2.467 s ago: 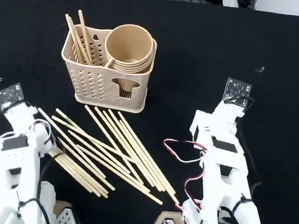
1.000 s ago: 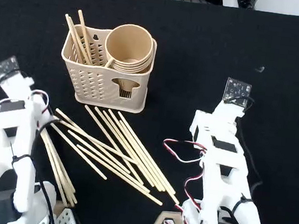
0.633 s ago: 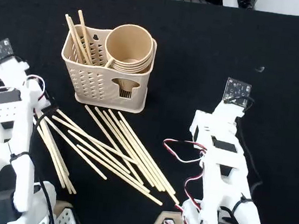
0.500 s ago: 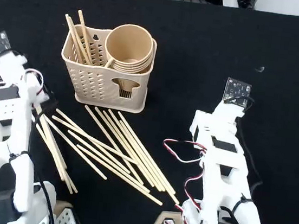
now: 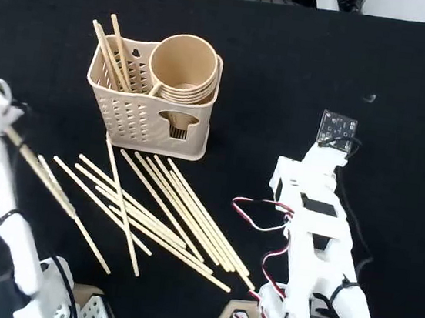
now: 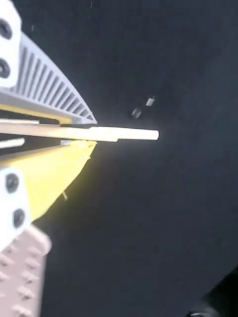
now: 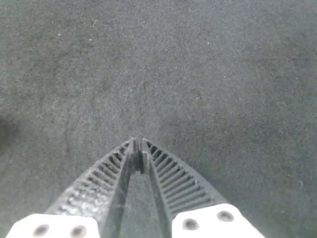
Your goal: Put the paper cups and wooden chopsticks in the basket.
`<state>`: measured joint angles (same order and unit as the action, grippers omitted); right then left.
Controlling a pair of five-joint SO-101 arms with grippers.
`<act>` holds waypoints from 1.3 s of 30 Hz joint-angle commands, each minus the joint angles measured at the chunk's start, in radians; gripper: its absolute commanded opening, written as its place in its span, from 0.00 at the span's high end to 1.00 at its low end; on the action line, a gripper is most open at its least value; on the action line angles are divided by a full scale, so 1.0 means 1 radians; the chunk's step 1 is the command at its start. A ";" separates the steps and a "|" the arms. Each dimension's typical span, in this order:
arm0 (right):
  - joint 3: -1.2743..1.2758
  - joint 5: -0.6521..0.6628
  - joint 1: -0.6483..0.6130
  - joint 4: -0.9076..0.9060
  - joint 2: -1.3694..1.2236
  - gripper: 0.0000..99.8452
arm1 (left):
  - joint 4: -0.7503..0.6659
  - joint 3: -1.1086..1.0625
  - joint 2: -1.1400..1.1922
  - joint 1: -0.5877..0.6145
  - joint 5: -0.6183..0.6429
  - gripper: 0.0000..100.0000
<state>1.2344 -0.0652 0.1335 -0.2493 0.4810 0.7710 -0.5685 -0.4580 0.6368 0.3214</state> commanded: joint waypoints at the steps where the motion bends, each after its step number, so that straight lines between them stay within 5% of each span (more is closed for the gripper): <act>1: -0.007 0.002 -0.012 0.028 -0.002 0.98 | -0.006 0.094 -0.003 0.127 0.005 0.97; 7: -0.007 0.002 -0.012 0.028 -0.002 0.98 | -0.012 0.142 -0.003 0.234 0.005 0.97; 15: -0.004 0.002 -0.012 0.028 -0.002 0.98 | 0.023 0.263 -0.003 0.232 0.005 0.97; 26: -0.004 0.002 -0.012 0.028 -0.002 0.98 | 0.459 0.269 -0.002 -0.090 -0.054 0.97; 39: -0.004 0.002 -0.012 0.028 -0.004 0.98 | 0.497 0.654 -0.002 -0.185 -0.052 0.97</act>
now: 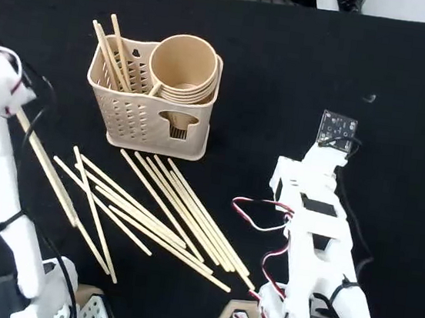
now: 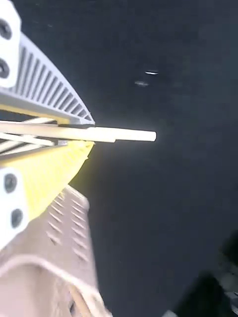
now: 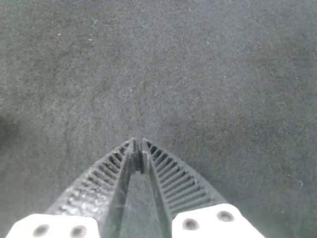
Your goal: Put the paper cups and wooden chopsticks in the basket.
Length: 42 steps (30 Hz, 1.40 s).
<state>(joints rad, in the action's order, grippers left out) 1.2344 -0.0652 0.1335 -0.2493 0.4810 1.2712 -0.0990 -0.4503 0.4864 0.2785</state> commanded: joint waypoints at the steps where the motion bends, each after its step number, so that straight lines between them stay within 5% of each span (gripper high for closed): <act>1: -0.004 0.002 -0.012 0.028 -0.004 0.98 | -0.003 0.219 -0.009 -0.050 -0.009 0.97; 15: -0.004 0.002 -0.012 0.028 -0.004 0.98 | -0.161 0.582 -0.009 -0.254 -0.009 0.97; 27: -0.004 0.002 -0.012 0.028 -0.004 0.98 | -0.578 0.414 -0.002 -0.372 -0.011 0.97; 42: -0.004 0.002 -0.012 0.028 -0.004 0.98 | -0.905 0.030 -0.009 -0.375 -0.017 0.97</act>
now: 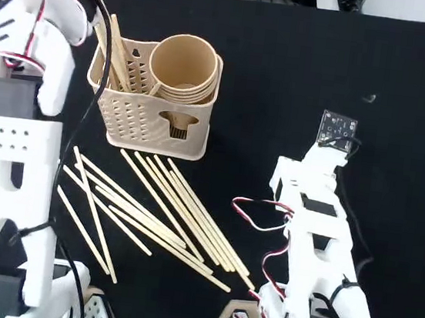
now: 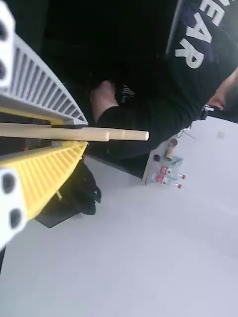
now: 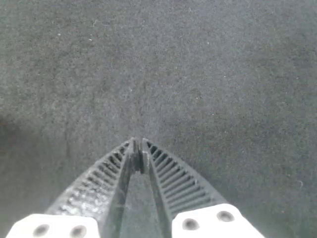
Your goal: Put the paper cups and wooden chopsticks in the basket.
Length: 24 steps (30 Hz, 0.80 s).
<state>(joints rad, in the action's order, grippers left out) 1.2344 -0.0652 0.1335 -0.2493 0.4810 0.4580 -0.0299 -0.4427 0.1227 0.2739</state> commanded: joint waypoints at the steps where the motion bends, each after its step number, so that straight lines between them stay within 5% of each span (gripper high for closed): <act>1: -0.004 0.002 -0.012 0.028 -0.004 0.98 | -0.112 -0.054 -0.017 -0.013 -0.012 0.97; 12: -0.004 0.002 -0.012 0.028 -0.004 0.98 | -0.127 -0.208 -0.018 -0.007 -0.018 0.97; 17: -0.004 0.002 -0.012 0.028 -0.004 0.98 | -0.118 -0.220 -0.018 -0.015 -0.120 0.94; 24: -0.004 0.002 -0.012 0.028 -0.004 0.98 | 0.100 -0.084 -0.091 -0.013 -0.061 0.82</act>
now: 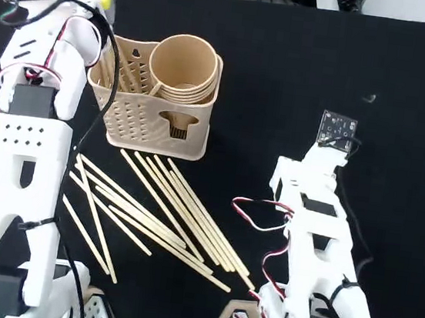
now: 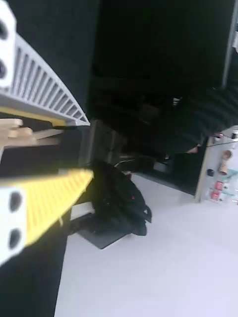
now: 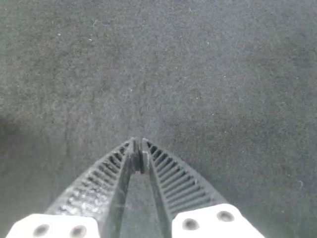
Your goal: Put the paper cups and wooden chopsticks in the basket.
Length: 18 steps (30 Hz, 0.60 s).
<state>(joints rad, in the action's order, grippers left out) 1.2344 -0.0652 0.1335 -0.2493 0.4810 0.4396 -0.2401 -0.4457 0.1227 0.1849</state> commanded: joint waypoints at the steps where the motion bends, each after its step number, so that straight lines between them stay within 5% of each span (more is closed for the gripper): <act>1: -0.004 0.002 -0.012 0.028 -0.004 0.98 | 0.147 0.142 -0.104 -0.013 0.029 0.82; 8: -0.004 0.002 -0.012 0.028 -0.004 0.98 | 0.304 0.185 -0.284 0.013 0.026 0.82; 13: -0.004 0.002 -0.012 0.026 -0.004 0.98 | 0.489 0.097 -0.459 0.170 0.026 0.82; 18: -0.010 0.035 -0.012 -0.008 0.002 0.98 | 0.629 -0.211 -0.631 0.426 0.026 0.81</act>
<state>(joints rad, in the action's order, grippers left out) 1.2344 -0.0652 0.1335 -0.2493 0.4810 0.9904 -0.2355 -0.9567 0.3621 0.2018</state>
